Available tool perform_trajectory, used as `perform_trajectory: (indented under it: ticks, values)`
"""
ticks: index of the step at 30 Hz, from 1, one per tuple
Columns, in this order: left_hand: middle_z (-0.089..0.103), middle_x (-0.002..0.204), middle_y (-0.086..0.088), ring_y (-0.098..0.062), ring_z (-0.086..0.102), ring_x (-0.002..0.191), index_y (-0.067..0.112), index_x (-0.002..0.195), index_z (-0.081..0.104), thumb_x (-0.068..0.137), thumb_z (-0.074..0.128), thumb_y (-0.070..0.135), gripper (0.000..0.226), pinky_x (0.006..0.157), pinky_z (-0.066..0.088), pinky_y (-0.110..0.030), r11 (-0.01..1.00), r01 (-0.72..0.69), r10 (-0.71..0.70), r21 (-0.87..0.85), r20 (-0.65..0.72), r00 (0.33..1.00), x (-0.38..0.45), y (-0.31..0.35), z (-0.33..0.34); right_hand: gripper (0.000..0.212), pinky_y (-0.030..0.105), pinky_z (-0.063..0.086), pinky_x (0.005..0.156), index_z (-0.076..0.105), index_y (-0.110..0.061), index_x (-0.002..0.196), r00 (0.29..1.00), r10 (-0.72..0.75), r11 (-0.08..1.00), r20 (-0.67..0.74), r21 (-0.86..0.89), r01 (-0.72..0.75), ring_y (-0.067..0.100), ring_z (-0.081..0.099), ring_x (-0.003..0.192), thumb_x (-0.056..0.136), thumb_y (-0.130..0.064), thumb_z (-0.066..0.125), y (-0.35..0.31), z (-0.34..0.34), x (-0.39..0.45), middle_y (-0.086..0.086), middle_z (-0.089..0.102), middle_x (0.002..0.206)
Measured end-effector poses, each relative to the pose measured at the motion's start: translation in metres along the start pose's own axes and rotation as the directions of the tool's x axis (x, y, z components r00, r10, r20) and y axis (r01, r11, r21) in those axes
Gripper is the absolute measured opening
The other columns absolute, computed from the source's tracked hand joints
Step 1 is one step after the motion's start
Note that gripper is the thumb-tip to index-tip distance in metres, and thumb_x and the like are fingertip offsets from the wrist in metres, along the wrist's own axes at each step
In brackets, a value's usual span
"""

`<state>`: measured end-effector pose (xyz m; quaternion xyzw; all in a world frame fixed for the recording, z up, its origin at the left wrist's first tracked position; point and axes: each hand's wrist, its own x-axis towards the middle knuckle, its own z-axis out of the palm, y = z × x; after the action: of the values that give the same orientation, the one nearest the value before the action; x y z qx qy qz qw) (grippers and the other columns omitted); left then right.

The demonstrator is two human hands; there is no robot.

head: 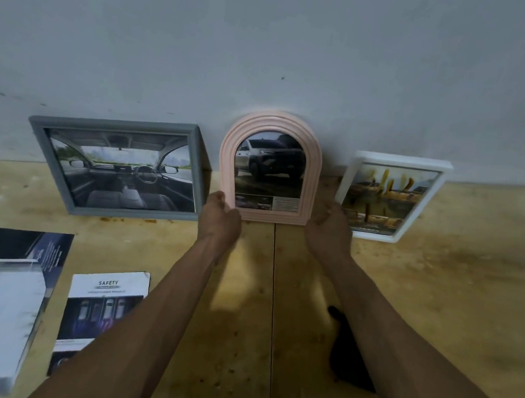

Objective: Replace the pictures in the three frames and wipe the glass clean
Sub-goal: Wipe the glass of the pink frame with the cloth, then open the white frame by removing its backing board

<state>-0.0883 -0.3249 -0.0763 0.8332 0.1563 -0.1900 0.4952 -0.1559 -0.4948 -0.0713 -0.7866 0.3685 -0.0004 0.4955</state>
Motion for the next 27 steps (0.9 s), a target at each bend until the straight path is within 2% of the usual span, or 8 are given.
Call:
perform_trajectory:
  ticks: [3,6,10,12,16,20,24,27]
  values:
    - [0.06,0.131,-0.011,-0.029,0.06,0.116,0.009,0.141,0.046,0.097,0.055,0.008,0.045,0.096,0.053,-0.04,0.998,-0.052,0.051,0.026,0.009,0.999,-0.025,-0.012,0.011,0.04,0.036,0.05,0.09,0.053,-0.012,0.132,0.996,0.017,1.0,-0.084,-0.014,-0.018,0.028,0.059,0.109,0.092,-0.011,0.057,0.024,-0.021,-0.015,0.008,0.062,0.121]
    - [0.06,0.128,-0.009,-0.026,0.059,0.114,0.009,0.138,0.049,0.097,0.054,0.012,0.042,0.087,0.049,-0.033,0.99,-0.112,0.107,0.09,0.057,0.993,-0.049,-0.009,0.032,0.032,0.043,0.051,0.087,0.058,-0.008,0.123,0.982,0.034,0.999,-0.187,-0.032,-0.04,0.033,0.06,0.105,0.091,-0.006,0.055,0.043,-0.055,-0.016,0.013,0.065,0.113]
    - [0.058,0.136,-0.009,-0.027,0.059,0.118,0.014,0.14,0.051,0.098,0.054,0.014,0.042,0.099,0.052,-0.044,0.979,-0.165,0.146,0.116,0.157,0.977,-0.068,0.007,0.073,0.023,0.043,0.051,0.086,0.056,-0.013,0.116,0.954,0.103,0.994,-0.281,0.053,-0.092,0.036,0.059,0.106,0.094,-0.01,0.051,0.061,-0.104,0.005,0.015,0.063,0.114]
    - [0.058,0.138,-0.008,-0.027,0.057,0.121,0.013,0.141,0.052,0.099,0.052,0.013,0.042,0.102,0.051,-0.046,0.974,-0.193,0.166,0.121,0.202,0.965,-0.072,0.019,0.094,0.029,0.044,0.052,0.084,0.053,-0.012,0.122,0.949,0.107,0.994,-0.297,0.061,-0.093,0.036,0.06,0.104,0.093,-0.01,0.053,0.066,-0.123,0.02,0.015,0.063,0.112]
    - [0.062,0.12,-0.005,-0.024,0.058,0.11,0.011,0.126,0.057,0.102,0.046,0.012,0.026,0.088,0.045,-0.032,0.963,-0.246,0.22,0.11,0.203,0.954,-0.08,0.045,0.134,0.054,0.049,0.051,0.094,0.042,-0.014,0.142,0.968,0.111,0.994,-0.225,0.034,-0.106,0.031,0.056,0.117,0.091,-0.008,0.055,0.071,-0.151,0.047,0.011,0.056,0.131]
    - [0.054,0.146,-0.009,-0.029,0.053,0.129,0.018,0.154,0.037,0.104,0.043,0.015,0.05,0.108,0.045,-0.044,0.969,-0.209,0.191,0.134,0.134,0.972,-0.07,0.062,0.162,0.058,0.042,0.048,0.101,0.027,-0.022,0.153,0.993,0.106,0.994,-0.056,0.037,-0.104,0.027,0.049,0.128,0.099,-0.013,0.045,0.073,-0.165,0.071,0.005,0.044,0.148]
    - [0.064,0.131,-0.002,-0.022,0.061,0.113,0.031,0.15,0.043,0.105,0.041,0.016,0.047,0.102,0.052,-0.042,0.976,-0.209,0.202,0.06,0.109,0.973,-0.064,0.07,0.172,0.041,0.044,0.051,0.095,0.041,-0.02,0.143,0.996,-0.017,1.0,0.092,0.016,0.015,0.024,0.057,0.117,0.103,-0.021,0.043,0.076,-0.169,0.085,0.004,0.057,0.133]
    - [0.066,0.114,0.001,-0.02,0.062,0.105,0.02,0.135,0.058,0.106,0.043,0.019,0.033,0.096,0.053,-0.039,0.983,-0.183,0.182,0.024,0.046,0.982,-0.068,0.073,0.174,0.032,0.031,0.048,0.084,0.05,-0.013,0.133,0.994,-0.068,0.998,0.089,-0.005,0.068,0.019,0.056,0.106,0.105,-0.023,0.04,0.079,-0.173,0.086,0.005,0.059,0.123]
